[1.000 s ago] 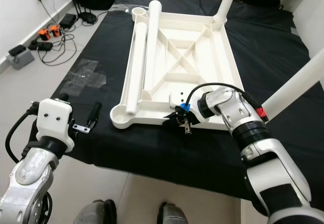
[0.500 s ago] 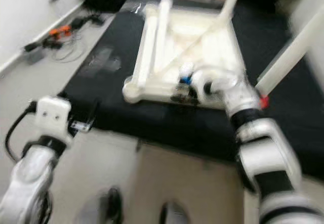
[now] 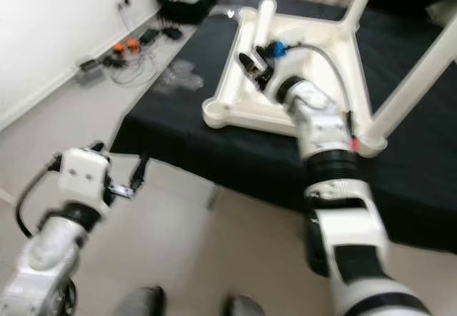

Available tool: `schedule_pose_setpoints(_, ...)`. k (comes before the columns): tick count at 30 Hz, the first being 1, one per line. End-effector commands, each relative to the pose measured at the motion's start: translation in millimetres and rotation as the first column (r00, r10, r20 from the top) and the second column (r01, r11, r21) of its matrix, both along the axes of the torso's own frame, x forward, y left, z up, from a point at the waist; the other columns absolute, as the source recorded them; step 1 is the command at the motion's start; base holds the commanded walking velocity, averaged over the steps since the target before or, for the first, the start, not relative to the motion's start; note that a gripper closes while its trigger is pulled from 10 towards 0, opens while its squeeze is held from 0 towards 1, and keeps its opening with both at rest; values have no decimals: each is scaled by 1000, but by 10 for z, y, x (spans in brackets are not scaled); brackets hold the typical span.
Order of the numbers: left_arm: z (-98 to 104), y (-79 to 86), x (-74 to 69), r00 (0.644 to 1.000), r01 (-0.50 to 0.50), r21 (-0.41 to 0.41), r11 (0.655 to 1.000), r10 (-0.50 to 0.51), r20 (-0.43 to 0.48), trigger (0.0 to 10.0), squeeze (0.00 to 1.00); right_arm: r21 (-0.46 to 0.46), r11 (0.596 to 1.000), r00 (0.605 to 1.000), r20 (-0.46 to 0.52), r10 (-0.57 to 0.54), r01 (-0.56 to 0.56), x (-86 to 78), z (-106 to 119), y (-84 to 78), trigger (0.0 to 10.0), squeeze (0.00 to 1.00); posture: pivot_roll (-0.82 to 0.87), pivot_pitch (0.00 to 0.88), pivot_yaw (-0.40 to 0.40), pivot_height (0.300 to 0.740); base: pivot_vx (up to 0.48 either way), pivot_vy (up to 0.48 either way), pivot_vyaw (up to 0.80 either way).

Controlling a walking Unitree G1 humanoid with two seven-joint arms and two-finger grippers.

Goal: Building children table

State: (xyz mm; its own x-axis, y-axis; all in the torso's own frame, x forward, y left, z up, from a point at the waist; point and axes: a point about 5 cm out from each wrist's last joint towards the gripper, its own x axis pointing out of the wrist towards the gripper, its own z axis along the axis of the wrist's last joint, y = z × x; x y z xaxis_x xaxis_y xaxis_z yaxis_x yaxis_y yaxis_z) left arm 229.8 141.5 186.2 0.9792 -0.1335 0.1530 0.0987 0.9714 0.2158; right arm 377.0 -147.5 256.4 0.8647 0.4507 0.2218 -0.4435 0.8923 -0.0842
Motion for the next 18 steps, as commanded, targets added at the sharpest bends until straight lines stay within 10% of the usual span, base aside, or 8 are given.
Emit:
schedule_pose_setpoints(1, -6, -48, 0, 1000, 13, -2, 1000, -13, -3, 10000, 0, 1, 1000, 1000, 22, -7, 7, -68, 29, 27, 10000, 0, 4, 158, -75, 740, 0, 0, 0)
schedule_pose_setpoints(18, 59, -75, 78, 1000, 10, -76, 997, -10, 2, 10000, 0, 22, 995, 995, 29, -95, 94, -659, -253, 214, 10000, 0, 11, 99, -61, 740, 0, 0, -754)
